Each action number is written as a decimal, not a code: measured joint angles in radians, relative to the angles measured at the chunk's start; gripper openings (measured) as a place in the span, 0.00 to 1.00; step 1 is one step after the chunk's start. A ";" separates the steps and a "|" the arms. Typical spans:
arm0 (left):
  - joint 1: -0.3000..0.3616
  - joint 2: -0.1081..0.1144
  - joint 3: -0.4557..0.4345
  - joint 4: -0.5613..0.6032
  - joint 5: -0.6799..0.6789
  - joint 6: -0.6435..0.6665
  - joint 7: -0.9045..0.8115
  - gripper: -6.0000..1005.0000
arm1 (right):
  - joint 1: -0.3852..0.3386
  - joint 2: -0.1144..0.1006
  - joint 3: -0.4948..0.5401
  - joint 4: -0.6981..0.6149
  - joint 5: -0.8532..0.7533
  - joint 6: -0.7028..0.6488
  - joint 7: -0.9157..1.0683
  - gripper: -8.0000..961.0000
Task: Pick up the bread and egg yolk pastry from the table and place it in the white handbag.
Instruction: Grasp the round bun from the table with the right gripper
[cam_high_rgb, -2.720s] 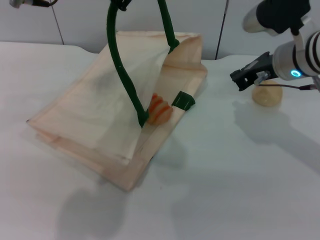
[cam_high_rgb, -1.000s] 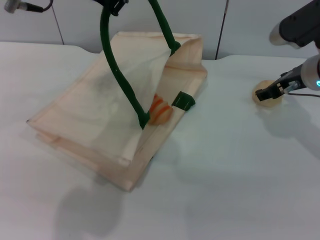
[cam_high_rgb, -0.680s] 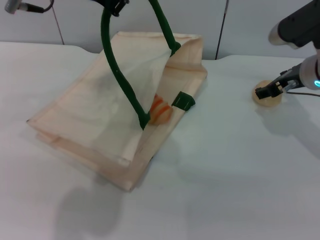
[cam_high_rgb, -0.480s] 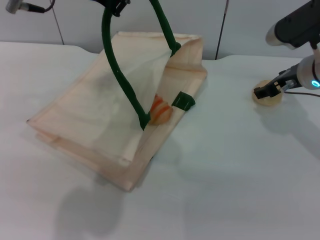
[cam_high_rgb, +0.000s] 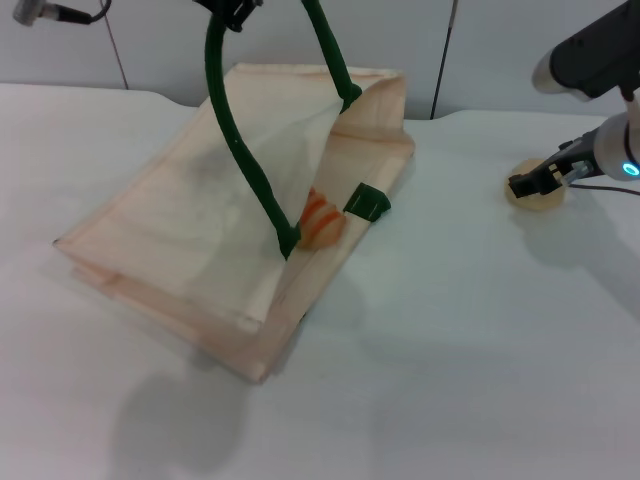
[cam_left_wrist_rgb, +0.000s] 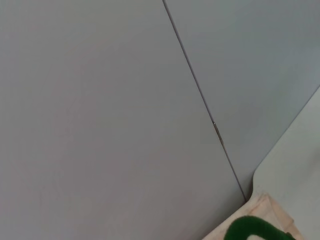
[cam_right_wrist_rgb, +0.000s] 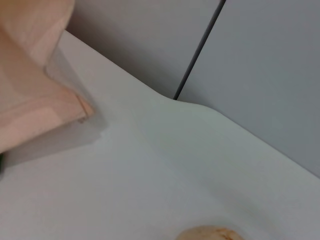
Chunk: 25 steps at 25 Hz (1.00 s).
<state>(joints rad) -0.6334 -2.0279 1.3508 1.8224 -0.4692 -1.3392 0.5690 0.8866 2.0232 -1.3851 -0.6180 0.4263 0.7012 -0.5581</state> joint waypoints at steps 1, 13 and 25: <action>0.000 0.000 0.000 0.000 0.000 0.001 0.000 0.15 | 0.000 0.000 0.000 0.003 0.000 -0.001 0.000 0.87; -0.002 0.000 -0.002 0.000 0.000 0.002 0.000 0.15 | 0.021 0.006 -0.014 0.038 0.004 -0.011 -0.001 0.87; -0.004 0.000 0.001 -0.001 0.000 0.002 0.001 0.15 | 0.054 0.006 -0.014 0.105 0.003 -0.029 -0.010 0.87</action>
<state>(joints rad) -0.6369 -2.0279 1.3514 1.8218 -0.4693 -1.3376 0.5702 0.9403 2.0295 -1.3990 -0.5133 0.4289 0.6720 -0.5683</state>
